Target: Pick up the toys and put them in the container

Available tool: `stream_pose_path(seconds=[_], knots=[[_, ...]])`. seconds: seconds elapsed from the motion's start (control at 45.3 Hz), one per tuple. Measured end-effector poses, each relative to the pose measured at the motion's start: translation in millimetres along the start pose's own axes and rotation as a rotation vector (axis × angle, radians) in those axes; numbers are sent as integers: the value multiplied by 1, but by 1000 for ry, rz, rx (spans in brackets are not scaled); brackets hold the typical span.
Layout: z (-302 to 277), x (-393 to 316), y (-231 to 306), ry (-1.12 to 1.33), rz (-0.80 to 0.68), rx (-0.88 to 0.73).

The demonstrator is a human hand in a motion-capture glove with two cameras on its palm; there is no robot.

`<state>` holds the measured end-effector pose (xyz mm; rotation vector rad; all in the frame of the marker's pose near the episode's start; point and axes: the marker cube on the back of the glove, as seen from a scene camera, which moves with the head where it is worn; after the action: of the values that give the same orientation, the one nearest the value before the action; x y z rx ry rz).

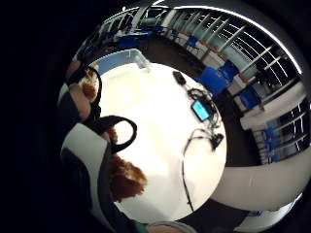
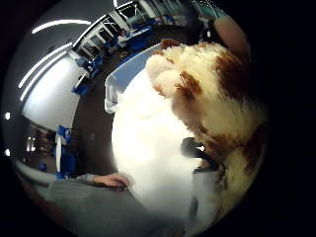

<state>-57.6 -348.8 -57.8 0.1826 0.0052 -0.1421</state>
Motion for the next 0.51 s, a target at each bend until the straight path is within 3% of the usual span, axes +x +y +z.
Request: stream_pose_path(seconds=[0.132, 0.243, 0.375, 0.507], knots=[[25, -59, -72, -198, -88, -32], [74, -77, -149, 143, -202, -31], [121, -166, -202, 6, -118, -102], [156, -184, -217, 45, -128, -167]])
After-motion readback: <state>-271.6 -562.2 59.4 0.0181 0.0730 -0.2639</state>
